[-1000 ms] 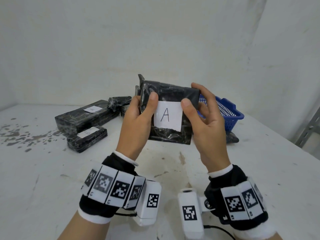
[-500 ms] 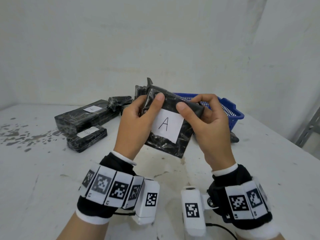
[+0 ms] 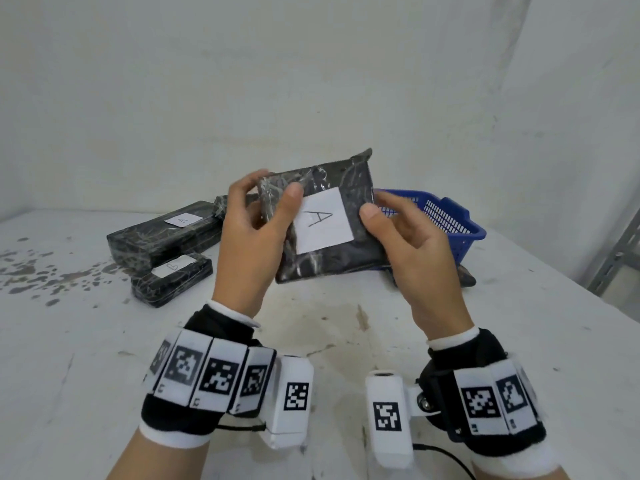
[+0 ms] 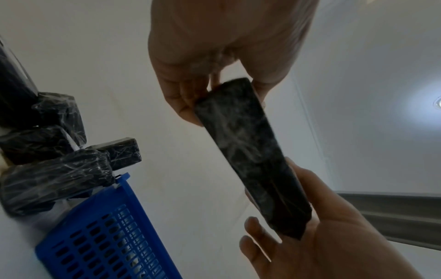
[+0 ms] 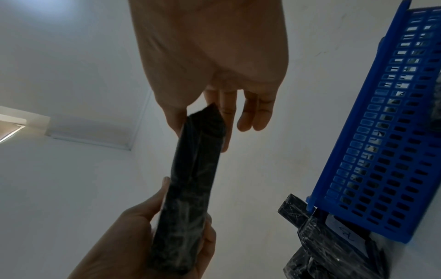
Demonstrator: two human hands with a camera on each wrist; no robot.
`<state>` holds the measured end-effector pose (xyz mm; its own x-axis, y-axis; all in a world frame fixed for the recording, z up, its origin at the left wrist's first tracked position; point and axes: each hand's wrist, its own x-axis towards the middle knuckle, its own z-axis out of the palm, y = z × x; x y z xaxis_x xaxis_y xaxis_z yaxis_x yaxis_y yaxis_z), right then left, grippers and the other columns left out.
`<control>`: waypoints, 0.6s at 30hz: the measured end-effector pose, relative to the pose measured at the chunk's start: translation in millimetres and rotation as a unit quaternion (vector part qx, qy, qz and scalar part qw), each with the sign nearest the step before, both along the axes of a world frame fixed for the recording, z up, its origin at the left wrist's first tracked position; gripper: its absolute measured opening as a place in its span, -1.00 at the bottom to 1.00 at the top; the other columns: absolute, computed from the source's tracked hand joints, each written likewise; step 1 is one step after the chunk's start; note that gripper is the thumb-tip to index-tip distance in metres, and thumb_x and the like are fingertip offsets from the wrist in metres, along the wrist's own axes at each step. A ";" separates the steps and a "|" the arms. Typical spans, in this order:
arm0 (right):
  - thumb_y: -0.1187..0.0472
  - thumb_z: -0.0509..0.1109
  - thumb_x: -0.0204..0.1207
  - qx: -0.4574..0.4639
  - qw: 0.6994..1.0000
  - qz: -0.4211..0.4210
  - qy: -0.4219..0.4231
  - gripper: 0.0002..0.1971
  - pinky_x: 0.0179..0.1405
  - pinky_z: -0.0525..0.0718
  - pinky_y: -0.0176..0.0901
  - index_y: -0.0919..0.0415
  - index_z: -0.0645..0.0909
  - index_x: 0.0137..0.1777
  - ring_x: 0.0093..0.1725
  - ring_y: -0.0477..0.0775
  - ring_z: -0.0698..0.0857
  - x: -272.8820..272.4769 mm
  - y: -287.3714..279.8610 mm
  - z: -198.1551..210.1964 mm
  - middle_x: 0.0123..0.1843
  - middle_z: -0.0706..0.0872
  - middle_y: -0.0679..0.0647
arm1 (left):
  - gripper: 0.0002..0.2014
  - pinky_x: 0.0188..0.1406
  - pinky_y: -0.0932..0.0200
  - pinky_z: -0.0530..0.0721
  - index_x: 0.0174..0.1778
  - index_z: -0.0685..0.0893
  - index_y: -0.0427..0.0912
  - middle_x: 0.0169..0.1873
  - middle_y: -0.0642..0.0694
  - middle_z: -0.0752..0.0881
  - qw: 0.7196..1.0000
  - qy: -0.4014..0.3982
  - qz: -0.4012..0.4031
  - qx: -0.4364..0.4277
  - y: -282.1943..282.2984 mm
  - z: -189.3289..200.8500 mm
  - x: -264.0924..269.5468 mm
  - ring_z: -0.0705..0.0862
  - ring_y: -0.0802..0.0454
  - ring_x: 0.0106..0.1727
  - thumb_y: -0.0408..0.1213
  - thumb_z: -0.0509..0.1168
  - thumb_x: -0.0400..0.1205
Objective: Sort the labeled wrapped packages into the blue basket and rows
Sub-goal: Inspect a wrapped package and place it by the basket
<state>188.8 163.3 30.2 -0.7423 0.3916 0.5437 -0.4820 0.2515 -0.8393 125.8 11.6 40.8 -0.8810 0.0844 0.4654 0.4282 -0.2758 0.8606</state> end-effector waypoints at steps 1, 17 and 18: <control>-0.13 0.51 0.52 0.018 1.000 -0.007 -0.005 -0.72 0.28 0.68 0.36 -0.14 0.72 0.19 0.07 0.25 0.79 0.1 0.0 -0.1 -0.08 0.84 0.17 | -0.32 0.16 0.12 0.72 0.39 0.52 -0.08 0.07 0.02 0.78 1.000 -0.004 0.006 -0.001 -0.8 0.3 -0.7 0.77 0.15 0.06 0.14 0.41 0.37; -0.13 0.43 0.49 -0.007 1.000 -0.011 -0.017 -0.57 -0.46 0.69 -0.23 -0.07 0.63 0.34 -0.42 -0.04 0.75 2.8 2.0 2.1 0.07 0.80 -0.02 | -0.63 -0.07 0.29 0.59 0.40 0.51 0.04 0.00 0.15 0.72 0.995 0.036 -0.062 -0.076 3.3 -2.7 3.2 0.69 0.19 -0.02 0.02 0.20 0.69; -0.15 0.41 0.49 -0.016 1.000 -0.005 -0.019 -0.57 -0.42 0.74 -0.17 -0.05 0.65 0.32 -0.40 0.05 0.76 2.4 2.1 2.3 0.08 0.81 -0.01 | -0.62 0.01 0.22 0.61 0.42 0.51 0.04 0.02 0.14 0.72 0.994 0.034 -0.065 -0.078 3.1 -1.8 4.0 0.68 0.18 0.03 0.04 0.19 0.71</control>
